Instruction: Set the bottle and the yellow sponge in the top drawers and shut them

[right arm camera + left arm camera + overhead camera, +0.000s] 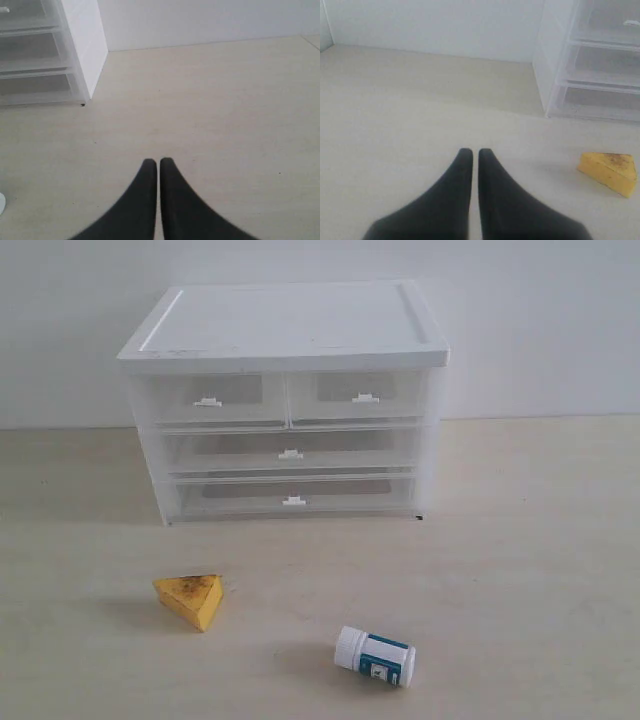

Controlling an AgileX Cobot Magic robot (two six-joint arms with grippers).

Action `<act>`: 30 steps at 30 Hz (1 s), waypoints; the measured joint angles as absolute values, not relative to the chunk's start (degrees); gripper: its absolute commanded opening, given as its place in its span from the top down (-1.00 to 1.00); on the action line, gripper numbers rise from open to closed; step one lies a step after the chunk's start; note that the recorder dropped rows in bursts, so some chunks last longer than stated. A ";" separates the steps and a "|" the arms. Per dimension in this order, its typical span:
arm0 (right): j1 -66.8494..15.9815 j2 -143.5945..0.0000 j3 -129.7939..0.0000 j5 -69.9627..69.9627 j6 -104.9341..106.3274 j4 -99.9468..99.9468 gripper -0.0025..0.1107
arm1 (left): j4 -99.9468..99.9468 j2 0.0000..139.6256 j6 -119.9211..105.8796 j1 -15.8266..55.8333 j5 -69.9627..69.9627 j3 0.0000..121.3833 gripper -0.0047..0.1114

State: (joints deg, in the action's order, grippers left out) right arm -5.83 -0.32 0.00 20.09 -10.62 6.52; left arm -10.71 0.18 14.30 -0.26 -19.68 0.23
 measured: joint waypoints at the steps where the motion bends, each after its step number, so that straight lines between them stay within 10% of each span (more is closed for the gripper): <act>1: -5.83 -0.32 0.00 20.09 -10.62 6.52 0.96 | -10.71 0.18 14.30 -0.26 -19.68 0.23 0.85; 30: -5.83 -0.32 0.00 20.09 -10.62 6.52 0.96 | -2.61 0.18 21.56 -0.26 -19.35 0.23 0.85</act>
State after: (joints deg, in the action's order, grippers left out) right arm -5.83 -0.32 0.00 20.09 -10.62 6.52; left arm -2.61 0.18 21.56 -0.26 -19.35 0.23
